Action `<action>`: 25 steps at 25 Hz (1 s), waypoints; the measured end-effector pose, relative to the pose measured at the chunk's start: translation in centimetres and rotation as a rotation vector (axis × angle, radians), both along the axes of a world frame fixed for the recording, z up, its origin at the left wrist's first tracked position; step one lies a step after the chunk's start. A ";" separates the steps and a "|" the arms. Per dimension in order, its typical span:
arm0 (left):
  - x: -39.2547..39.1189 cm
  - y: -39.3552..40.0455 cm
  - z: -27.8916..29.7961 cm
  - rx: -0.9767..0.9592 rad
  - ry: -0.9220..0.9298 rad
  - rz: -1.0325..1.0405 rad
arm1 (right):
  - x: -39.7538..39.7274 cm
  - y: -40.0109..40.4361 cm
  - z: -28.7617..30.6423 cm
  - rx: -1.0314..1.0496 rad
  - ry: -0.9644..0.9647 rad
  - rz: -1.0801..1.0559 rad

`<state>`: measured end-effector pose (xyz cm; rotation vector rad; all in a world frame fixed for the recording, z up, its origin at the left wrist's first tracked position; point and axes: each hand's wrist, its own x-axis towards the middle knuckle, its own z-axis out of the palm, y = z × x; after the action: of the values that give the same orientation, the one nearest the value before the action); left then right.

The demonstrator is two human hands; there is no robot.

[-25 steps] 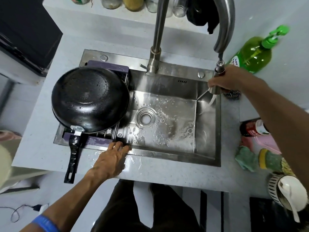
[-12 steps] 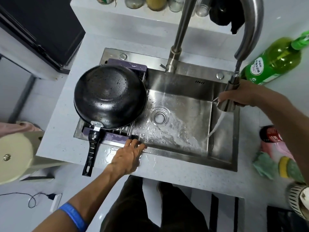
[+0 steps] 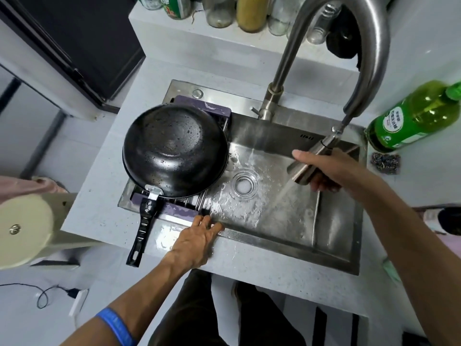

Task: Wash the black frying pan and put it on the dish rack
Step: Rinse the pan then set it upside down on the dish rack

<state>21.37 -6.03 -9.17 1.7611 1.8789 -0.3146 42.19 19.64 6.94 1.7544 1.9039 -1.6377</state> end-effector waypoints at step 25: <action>-0.5 0.0 0.3 0.066 -0.156 0.168 | -14.6 -0.9 -3.9 0.316 0.471 -0.264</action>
<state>20.85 -6.06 -8.88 1.6063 1.9271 -0.0506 27.54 18.72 3.09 1.9364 2.3215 -2.0956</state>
